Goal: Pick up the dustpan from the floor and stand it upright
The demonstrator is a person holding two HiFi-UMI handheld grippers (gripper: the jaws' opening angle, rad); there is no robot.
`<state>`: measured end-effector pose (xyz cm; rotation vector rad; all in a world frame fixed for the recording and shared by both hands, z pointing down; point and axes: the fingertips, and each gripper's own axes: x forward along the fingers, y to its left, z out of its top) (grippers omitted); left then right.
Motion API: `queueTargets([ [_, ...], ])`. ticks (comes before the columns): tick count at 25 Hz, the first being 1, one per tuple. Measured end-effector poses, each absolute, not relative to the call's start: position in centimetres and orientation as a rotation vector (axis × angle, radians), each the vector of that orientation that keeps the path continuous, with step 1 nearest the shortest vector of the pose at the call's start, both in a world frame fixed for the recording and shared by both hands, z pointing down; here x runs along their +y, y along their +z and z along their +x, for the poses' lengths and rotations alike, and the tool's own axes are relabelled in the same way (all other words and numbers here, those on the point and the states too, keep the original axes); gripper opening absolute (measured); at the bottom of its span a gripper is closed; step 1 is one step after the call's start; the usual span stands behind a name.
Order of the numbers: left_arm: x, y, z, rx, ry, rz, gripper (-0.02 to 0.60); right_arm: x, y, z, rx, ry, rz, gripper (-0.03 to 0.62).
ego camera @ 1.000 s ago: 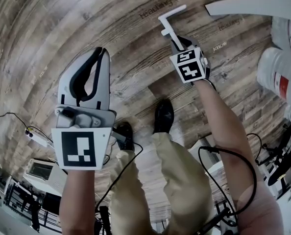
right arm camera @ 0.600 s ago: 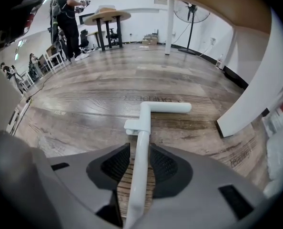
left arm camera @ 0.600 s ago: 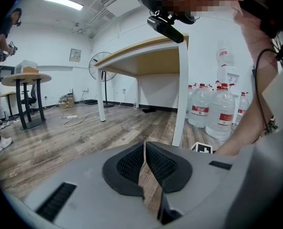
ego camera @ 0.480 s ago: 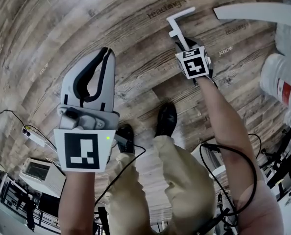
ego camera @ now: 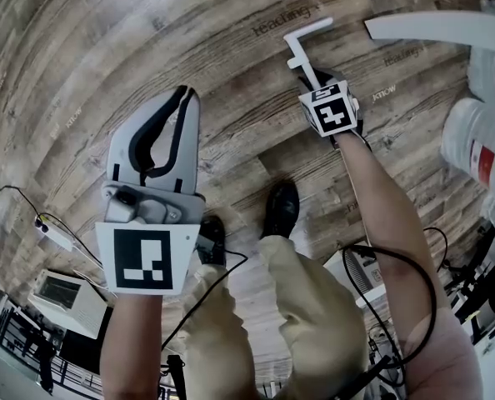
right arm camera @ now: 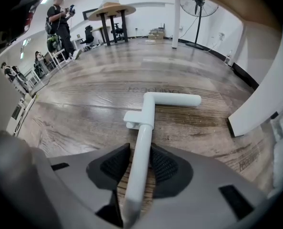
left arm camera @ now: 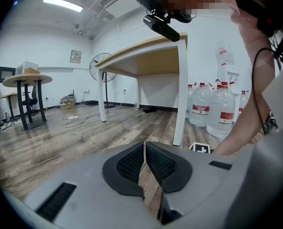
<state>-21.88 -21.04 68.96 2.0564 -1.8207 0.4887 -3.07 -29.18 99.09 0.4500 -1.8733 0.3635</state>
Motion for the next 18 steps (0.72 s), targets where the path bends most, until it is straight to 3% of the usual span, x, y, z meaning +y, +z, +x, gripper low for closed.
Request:
queueTargets([
  [9, -20.3, 67.1, -22.0, -1.830, 0.487, 2.062, 0.020, -29.3, 96.6, -3.3, -1.885, 0.410, 0.505, 0.086],
  [18, -19.6, 57.7, -20.2, -1.802, 0.427, 2.128, 0.020, -28.4, 84.1, -2.1, -1.954, 0.347, 0.597, 0.083],
])
